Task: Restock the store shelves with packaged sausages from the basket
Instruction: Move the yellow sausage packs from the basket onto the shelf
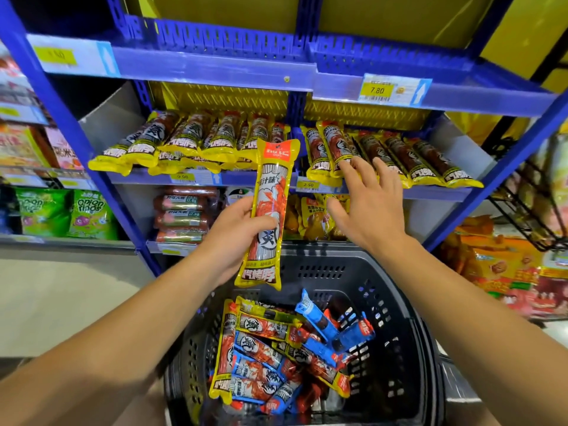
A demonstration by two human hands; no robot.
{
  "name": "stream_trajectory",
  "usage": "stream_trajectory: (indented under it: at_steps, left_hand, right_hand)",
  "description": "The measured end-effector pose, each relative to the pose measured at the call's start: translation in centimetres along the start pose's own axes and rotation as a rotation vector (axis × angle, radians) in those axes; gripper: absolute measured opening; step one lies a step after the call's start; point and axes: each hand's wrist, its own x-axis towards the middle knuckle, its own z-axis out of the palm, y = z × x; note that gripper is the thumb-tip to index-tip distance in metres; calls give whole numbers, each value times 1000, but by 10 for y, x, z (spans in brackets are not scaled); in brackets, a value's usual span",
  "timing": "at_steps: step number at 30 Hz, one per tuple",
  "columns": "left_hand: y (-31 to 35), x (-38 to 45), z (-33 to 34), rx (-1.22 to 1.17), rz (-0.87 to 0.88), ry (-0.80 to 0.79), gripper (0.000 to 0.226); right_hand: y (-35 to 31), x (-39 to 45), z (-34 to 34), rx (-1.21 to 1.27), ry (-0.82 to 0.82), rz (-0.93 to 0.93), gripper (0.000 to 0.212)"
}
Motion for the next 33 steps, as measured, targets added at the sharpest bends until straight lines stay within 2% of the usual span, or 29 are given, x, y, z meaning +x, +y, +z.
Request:
stream_trajectory:
  at_steps: [9, 12, 15, 16, 21, 25, 29, 33]
  left_hand:
    - [3, -6, 5, 13, -4, -7, 35]
    - [2, -9, 7, 13, 0, 3, 36]
    - [0, -12, 8, 12, -1, 27, 36]
    - [-1, -12, 10, 18, 2, 34, 35]
    - [-2, -12, 31, 81, 74, 82, 33]
    - [-1, -10, 54, 136, 128, 60, 39]
    - [8, -5, 74, 303, 182, 29, 39]
    - [20, 4, 83, 714, 379, 95, 66]
  right_hand:
    - [-1, 16, 0, 39, -140, 70, 68]
    - [-3, 13, -4, 102, -97, 70, 68]
    - [-10, -11, -9, 344, 75, 44, 56]
    - [-13, -24, -9, 441, 79, 39, 52]
    - [-36, -91, -3, 875, -157, 81, 57]
    - [-38, -104, -2, 1062, -164, 156, 51]
    - [-19, -114, -7, 1142, -55, 242, 44]
    - [19, -122, -12, 1126, 31, 363, 42]
